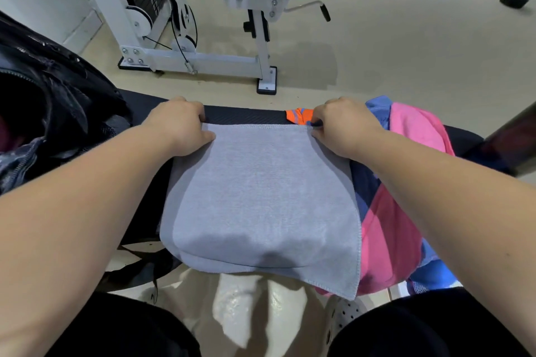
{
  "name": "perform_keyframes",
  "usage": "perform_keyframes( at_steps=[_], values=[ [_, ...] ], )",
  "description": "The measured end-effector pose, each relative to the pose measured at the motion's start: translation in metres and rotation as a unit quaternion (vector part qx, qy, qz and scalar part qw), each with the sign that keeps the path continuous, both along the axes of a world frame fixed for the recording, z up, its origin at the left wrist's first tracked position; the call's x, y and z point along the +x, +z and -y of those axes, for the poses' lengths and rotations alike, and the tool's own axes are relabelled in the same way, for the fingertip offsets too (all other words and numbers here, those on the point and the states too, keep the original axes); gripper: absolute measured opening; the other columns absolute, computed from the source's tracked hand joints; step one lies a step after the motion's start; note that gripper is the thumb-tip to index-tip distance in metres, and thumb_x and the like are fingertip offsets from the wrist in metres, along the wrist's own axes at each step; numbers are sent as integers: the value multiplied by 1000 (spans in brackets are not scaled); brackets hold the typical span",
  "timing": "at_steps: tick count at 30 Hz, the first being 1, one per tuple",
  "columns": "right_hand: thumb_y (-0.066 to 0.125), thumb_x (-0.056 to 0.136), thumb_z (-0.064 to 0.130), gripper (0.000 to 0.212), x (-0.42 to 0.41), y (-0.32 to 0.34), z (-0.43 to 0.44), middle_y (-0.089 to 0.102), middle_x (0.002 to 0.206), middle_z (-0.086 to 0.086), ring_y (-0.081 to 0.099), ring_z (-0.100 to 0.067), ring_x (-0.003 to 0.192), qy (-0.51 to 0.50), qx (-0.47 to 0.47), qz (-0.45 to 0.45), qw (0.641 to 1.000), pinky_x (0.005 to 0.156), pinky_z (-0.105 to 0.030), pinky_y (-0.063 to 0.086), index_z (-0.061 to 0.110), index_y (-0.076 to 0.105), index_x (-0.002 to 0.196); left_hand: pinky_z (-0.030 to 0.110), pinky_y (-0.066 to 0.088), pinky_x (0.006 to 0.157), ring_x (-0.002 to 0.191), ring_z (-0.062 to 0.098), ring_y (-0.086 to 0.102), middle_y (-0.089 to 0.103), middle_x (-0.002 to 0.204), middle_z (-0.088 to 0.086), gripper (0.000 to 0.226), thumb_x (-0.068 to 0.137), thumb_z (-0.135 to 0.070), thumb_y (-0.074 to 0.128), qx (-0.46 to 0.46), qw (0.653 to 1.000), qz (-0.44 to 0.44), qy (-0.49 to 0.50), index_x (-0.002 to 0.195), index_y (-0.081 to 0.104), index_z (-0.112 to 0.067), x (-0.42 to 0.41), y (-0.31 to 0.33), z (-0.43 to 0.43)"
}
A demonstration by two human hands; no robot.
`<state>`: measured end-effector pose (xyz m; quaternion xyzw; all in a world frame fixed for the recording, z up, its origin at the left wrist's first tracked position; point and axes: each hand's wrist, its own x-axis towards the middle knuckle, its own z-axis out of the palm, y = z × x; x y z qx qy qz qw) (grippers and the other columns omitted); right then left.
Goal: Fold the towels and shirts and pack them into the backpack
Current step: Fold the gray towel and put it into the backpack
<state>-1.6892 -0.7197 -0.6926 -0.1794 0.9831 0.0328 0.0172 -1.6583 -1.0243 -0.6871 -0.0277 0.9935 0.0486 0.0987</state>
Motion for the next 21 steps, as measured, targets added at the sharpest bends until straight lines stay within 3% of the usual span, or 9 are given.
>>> perform_keyframes(
  at_steps=[3, 7, 12, 14, 16, 19, 21],
  values=[
    [53, 97, 33, 19, 1, 5, -2, 60, 96, -5, 54, -31, 96, -1, -22, 10, 1000, 79, -38, 45, 18, 62, 90, 39, 48, 87, 104, 29, 54, 60, 112, 7, 44, 88, -50, 68, 38, 999, 21, 32, 114, 59, -17, -1, 1, 2],
    [57, 93, 34, 11, 2, 13, -7, 58, 88, 3, 48, -26, 91, 1, -46, 5, 999, 76, -36, 30, 26, 52, 87, 35, 45, 74, 90, 26, 56, 62, 95, 1, 25, 85, -29, 75, 160, 985, 1, 67, 98, 56, -22, 0, -2, 6],
    [63, 87, 20, 18, -1, 30, -19, 62, 86, 5, 57, -28, 88, -10, -116, 73, 991, 77, -37, 43, 30, 51, 96, 36, 48, 69, 78, 29, 57, 63, 91, 11, 32, 76, -6, 78, 273, 954, 3, 122, 92, 60, -28, -3, 3, 15],
    [67, 85, 17, 25, -4, 38, -23, 63, 86, 5, 59, -27, 88, -14, -134, 107, 985, 72, -33, 42, 29, 56, 104, 32, 47, 68, 77, 26, 58, 66, 90, 8, 26, 76, -5, 78, 236, 965, 34, 108, 91, 66, -23, -5, 8, 15],
    [72, 84, 19, 29, -8, 42, -24, 64, 88, 6, 60, -25, 87, -26, -117, 119, 986, 71, -30, 41, 28, 65, 110, 32, 50, 67, 78, 26, 62, 70, 86, 7, 11, 78, -10, 77, 134, 986, 61, 76, 87, 71, -15, -9, 17, 12],
    [73, 80, 17, 11, -20, 44, -21, 71, 89, -2, 62, -28, 85, -32, -66, 105, 992, 72, -32, 50, 24, 72, 89, 35, 50, 70, 85, 30, 62, 69, 87, 8, 10, 84, -19, 74, 40, 998, 49, 22, 86, 71, -10, -21, 27, 5],
    [74, 78, 16, 13, -29, 50, -19, 70, 86, -4, 63, -31, 85, -47, -62, 88, 993, 76, -36, 55, 27, 66, 78, 33, 46, 70, 88, 29, 59, 65, 87, 4, 9, 87, -23, 71, 14, 1000, 6, -1, 87, 69, -15, -34, 31, 5]
  ],
)
